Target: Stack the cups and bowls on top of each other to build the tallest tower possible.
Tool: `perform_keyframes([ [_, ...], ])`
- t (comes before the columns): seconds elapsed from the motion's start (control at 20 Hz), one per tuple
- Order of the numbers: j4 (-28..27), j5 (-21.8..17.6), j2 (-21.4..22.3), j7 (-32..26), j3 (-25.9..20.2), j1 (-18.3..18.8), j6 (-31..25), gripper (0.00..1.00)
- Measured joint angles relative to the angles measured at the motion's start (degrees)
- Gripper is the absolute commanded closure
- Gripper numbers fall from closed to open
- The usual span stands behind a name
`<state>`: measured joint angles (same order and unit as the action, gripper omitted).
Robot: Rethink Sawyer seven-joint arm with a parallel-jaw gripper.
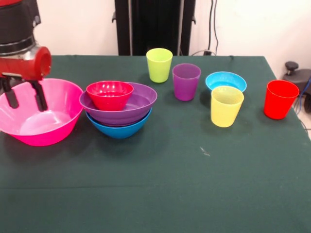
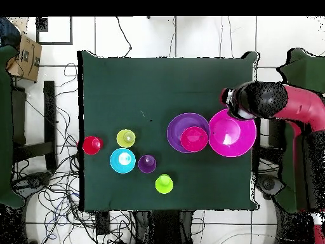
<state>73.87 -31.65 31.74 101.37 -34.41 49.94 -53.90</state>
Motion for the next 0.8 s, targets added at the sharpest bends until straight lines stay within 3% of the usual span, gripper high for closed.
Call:
perform_keyframes([
  [0.8, -2.0, 0.3, -0.6, 0.0, 3.9, -5.7, 0.0, 0.0],
])
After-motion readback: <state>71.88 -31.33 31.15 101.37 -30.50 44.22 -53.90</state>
